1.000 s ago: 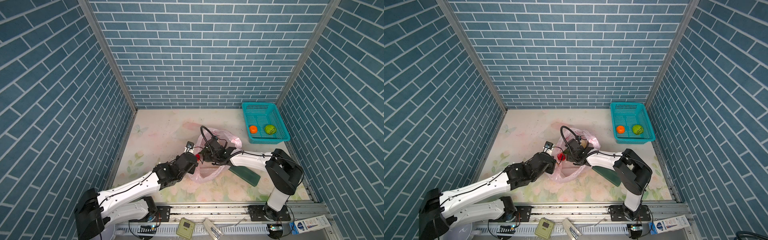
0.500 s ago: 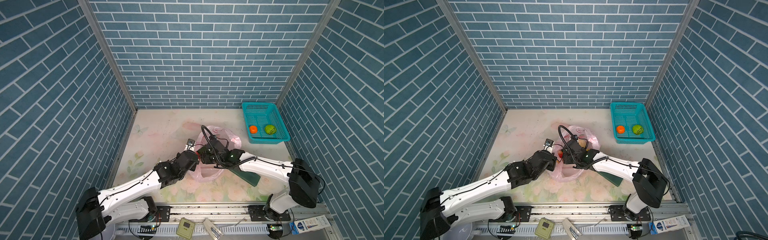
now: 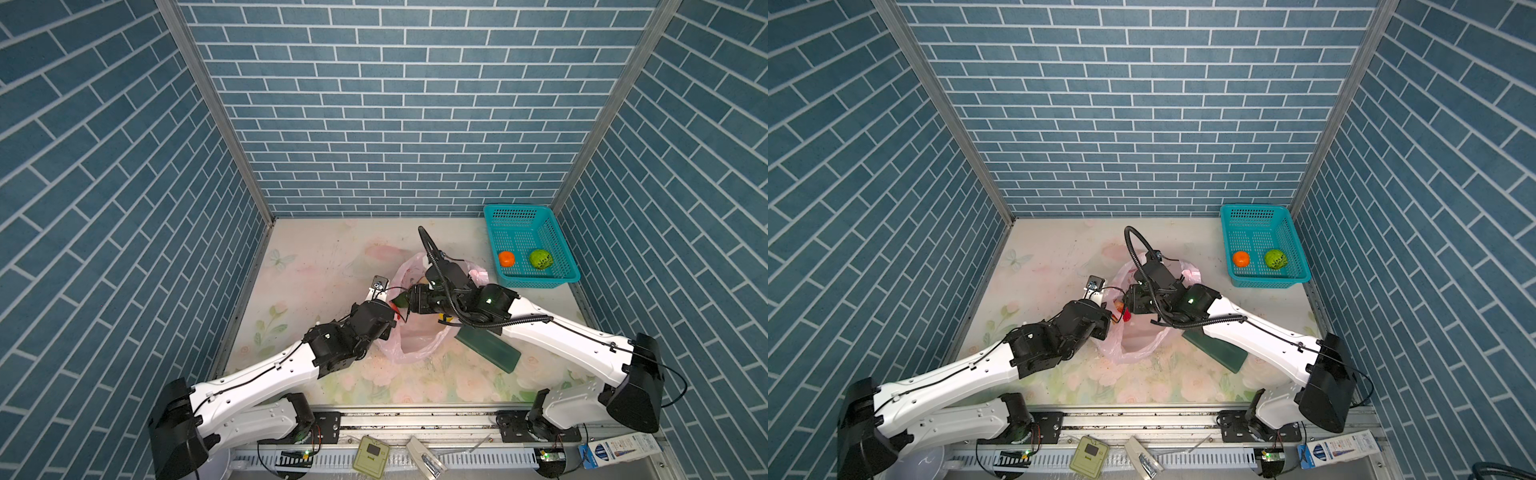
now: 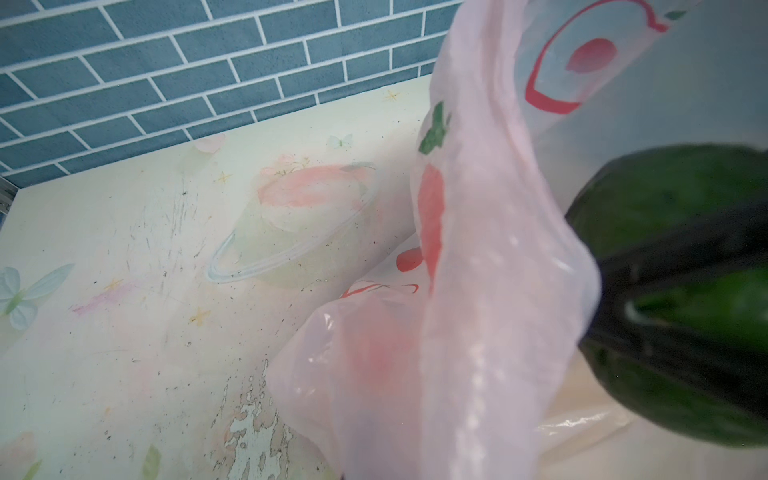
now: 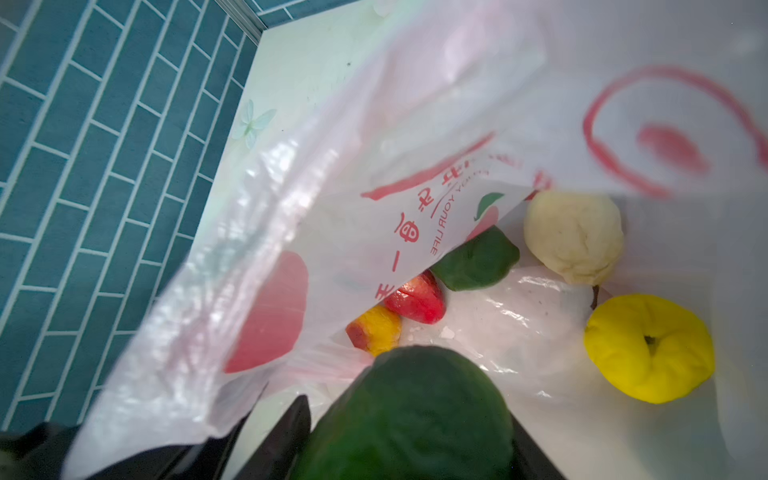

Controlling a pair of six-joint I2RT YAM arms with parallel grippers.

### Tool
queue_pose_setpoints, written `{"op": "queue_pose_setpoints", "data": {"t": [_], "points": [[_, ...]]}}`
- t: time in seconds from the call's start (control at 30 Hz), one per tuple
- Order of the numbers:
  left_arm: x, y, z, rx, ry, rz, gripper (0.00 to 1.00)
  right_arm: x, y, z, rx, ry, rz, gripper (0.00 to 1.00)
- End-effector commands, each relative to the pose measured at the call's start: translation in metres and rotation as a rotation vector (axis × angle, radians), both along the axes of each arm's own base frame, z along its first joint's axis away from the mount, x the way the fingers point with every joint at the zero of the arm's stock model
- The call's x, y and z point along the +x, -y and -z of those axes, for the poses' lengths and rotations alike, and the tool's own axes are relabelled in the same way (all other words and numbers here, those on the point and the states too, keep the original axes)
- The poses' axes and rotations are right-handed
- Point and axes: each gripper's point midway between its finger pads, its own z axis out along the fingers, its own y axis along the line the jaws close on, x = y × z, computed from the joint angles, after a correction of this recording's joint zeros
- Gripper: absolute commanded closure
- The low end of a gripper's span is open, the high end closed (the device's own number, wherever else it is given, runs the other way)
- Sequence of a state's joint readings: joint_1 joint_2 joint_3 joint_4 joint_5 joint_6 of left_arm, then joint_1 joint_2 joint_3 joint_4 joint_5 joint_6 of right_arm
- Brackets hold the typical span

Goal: Untie the knot of the plastic bag and take out the fruit
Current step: 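Lift the dark green lime out of the bag toward the teal basket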

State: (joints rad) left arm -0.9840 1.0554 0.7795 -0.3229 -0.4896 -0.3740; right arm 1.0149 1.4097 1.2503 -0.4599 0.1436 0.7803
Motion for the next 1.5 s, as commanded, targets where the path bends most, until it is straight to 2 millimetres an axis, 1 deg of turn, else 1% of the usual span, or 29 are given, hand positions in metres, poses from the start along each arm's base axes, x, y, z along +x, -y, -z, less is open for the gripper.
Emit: {"op": "queue_pose_setpoints", "data": {"t": [0.0, 0.13, 0.2, 0.23, 0.3, 0.4, 0.63, 0.77, 0.93, 1.07, 1.13, 1.2, 1.3, 1.37, 1.47], "points": [[0.004, 0.001, -0.014, -0.015, 0.033, -0.004, 1.0, 0.004, 0.0, -0.039, 0.03, 0.057, -0.014, 0.48], [0.004, 0.001, -0.016, -0.014, 0.038, -0.008, 1.0, 0.01, -0.001, -0.062, 0.081, 0.067, -0.017, 0.48], [0.005, 0.0, -0.017, -0.014, 0.043, -0.011, 1.0, 0.012, -0.001, -0.067, 0.089, 0.07, -0.023, 0.48], [0.005, 0.0, -0.018, -0.014, 0.046, -0.013, 1.0, 0.014, -0.002, -0.067, 0.086, 0.074, -0.028, 0.48], [0.006, 0.0, -0.02, -0.017, 0.05, -0.013, 1.0, 0.015, -0.004, -0.059, 0.066, 0.064, -0.037, 0.48], [0.006, 0.001, -0.021, -0.015, 0.054, -0.012, 1.0, 0.018, -0.016, -0.051, 0.105, 0.055, -0.046, 0.48], [0.008, 0.003, -0.023, -0.011, 0.059, -0.007, 1.0, 0.037, -0.047, -0.071, 0.167, 0.099, -0.066, 0.48], [0.009, 0.001, -0.026, -0.007, 0.069, -0.013, 1.0, 0.044, -0.052, -0.074, 0.186, 0.105, -0.057, 0.48], [0.009, 0.001, -0.026, -0.009, 0.071, -0.016, 1.0, 0.055, -0.055, -0.089, 0.231, 0.126, -0.044, 0.48], [0.011, 0.004, -0.026, -0.012, 0.073, -0.014, 1.0, 0.064, -0.066, -0.099, 0.274, 0.138, -0.049, 0.48], [0.012, 0.006, -0.026, -0.006, 0.074, -0.015, 1.0, 0.072, -0.061, -0.11, 0.275, 0.17, -0.034, 0.48], [0.013, 0.006, -0.028, -0.005, 0.077, -0.016, 1.0, 0.081, -0.049, -0.122, 0.281, 0.193, -0.011, 0.48], [0.012, 0.006, -0.028, -0.003, 0.078, -0.014, 1.0, 0.099, -0.021, -0.136, 0.279, 0.211, 0.035, 0.48], [0.012, 0.005, -0.029, -0.002, 0.08, -0.015, 1.0, 0.111, -0.001, -0.14, 0.277, 0.219, 0.068, 0.48], [0.012, 0.004, -0.029, 0.0, 0.081, -0.017, 1.0, 0.129, 0.03, -0.142, 0.28, 0.224, 0.125, 0.48]]}}
